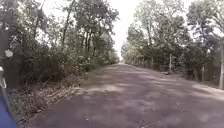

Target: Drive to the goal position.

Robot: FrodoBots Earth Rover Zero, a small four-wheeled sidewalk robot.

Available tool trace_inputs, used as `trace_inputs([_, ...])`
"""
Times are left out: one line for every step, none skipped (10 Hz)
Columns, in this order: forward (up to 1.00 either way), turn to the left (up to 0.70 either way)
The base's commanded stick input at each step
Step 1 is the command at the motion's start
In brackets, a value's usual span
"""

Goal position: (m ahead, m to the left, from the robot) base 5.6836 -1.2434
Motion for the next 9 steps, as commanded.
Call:
trace_inputs([0.01,0.0])
trace_inputs([0.03,0.0])
trace_inputs([0.04,0.0])
trace_inputs([0.04,0.0])
trace_inputs([0.04,0.0])
trace_inputs([0.03,0.0])
trace_inputs([0.0,0.0])
trace_inputs([0.0,0.0])
trace_inputs([0.04,0.0])
